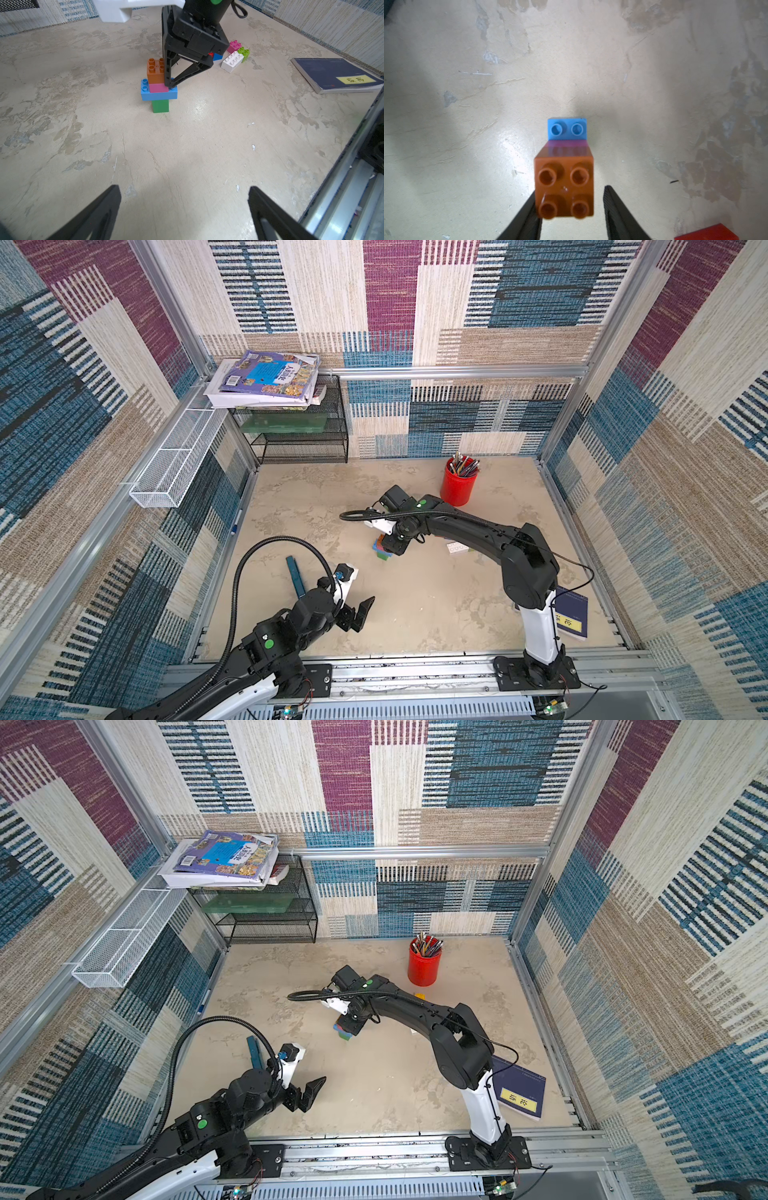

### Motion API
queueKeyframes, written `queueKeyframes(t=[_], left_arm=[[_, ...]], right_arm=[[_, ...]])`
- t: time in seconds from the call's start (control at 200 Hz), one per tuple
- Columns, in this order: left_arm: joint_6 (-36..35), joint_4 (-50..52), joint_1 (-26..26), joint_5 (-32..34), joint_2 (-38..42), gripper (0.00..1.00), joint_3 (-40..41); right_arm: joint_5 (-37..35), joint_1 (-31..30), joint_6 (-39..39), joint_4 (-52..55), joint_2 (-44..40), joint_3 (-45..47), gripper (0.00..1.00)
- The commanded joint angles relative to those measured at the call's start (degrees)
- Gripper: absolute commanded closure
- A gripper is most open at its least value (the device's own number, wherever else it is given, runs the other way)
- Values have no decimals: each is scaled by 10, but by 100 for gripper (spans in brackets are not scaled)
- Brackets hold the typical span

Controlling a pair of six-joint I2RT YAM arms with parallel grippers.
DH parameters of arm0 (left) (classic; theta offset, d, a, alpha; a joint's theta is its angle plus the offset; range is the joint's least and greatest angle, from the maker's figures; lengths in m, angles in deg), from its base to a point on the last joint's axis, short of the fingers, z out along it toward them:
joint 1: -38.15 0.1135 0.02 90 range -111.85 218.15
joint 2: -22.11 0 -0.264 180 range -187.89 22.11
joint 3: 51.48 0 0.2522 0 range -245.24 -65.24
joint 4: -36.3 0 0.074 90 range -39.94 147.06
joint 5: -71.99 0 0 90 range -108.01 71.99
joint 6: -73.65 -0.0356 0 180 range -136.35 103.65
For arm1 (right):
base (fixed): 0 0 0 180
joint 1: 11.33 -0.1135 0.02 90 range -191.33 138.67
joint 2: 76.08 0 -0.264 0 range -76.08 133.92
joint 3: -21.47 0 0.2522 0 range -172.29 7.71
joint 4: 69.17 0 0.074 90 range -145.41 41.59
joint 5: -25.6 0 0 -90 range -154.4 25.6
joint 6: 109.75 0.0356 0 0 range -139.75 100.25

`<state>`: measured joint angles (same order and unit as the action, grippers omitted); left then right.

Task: Assemble the letter f with lego
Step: Assemble the lego brick with the lego brick, then pick up the lego brick from the center of the board.

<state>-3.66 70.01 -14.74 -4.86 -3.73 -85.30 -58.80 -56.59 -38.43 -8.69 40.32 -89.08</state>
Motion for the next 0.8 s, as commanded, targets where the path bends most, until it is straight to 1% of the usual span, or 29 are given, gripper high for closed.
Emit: queueKeyframes(t=[0.0,0.295,0.421,0.531,0.651,0.796], left_arm=[[6,-13,0,3,0,1,-4],[7,-12,1,5,0,1,-4],[8,-11,0,4,1,1,-4],[7,-10,0,4,1,1,-4],[7,-10,0,3,3,1,-4],[6,-10,0,2,3,1,-4]], right_arm=[[9,2,0,-14,-12,-4,49],[15,14,25,-43,-74,40,49],[-6,24,48,-66,-108,83,49],[-32,45,84,-83,-138,128,48],[-42,73,113,-112,-169,185,49],[-63,106,159,-137,-177,210,48]])
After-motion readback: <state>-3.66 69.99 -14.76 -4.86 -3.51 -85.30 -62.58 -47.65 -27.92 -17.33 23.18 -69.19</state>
